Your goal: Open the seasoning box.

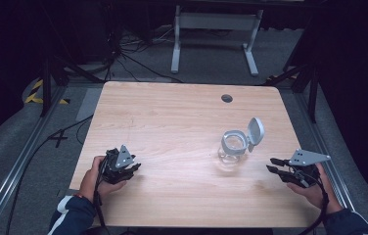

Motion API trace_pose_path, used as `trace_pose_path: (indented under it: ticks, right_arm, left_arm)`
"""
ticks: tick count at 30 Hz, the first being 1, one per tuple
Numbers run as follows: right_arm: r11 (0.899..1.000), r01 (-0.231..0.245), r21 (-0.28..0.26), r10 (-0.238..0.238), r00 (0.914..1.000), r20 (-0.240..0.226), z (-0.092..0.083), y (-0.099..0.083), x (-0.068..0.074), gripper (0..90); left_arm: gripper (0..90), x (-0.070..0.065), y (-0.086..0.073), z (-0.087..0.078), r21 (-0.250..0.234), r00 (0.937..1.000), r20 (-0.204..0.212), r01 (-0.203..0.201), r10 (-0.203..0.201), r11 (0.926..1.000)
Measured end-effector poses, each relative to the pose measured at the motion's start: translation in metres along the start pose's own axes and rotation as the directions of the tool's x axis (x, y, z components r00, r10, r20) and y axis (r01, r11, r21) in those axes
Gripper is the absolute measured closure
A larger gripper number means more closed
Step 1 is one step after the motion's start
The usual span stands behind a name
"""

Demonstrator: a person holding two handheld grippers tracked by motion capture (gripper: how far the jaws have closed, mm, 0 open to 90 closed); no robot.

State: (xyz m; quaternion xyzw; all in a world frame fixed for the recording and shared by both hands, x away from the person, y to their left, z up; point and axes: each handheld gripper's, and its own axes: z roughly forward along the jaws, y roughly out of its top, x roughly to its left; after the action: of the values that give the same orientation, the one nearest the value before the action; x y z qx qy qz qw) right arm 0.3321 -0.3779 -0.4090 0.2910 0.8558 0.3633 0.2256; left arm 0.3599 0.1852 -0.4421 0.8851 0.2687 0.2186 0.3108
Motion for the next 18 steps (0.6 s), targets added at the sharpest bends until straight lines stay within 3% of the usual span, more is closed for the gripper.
trace_pose_path:
  ticks: [9,14,17,18]
  right_arm:
    - [0.998,-0.054,0.022,0.052,0.9965,0.066,-0.004,-0.033,-0.002,49.0]
    - [0.995,-0.095,0.026,0.093,0.9936,0.064,-0.005,-0.047,-0.002,41.0]
    - [0.991,-0.124,0.051,0.121,0.9909,0.059,-0.003,-0.06,-0.002,33.6]
    - [0.989,-0.141,0.048,0.138,0.989,0.053,-0.004,-0.064,-0.003,31.6]
  left_arm:
    - [32.3,0.004,-0.029,0.001,0.023,0.9964,0.027,0.079,-0.08,0.9966]
    - [23.2,0.005,-0.042,0.002,0.01,0.992,0.054,0.114,-0.115,0.9934]
    - [19.9,0.006,-0.053,0.002,-0.018,0.9814,0.084,0.175,-0.173,0.9845]
    - [19.4,0.007,-0.056,0.001,-0.026,0.9809,0.086,0.177,-0.175,0.9838]
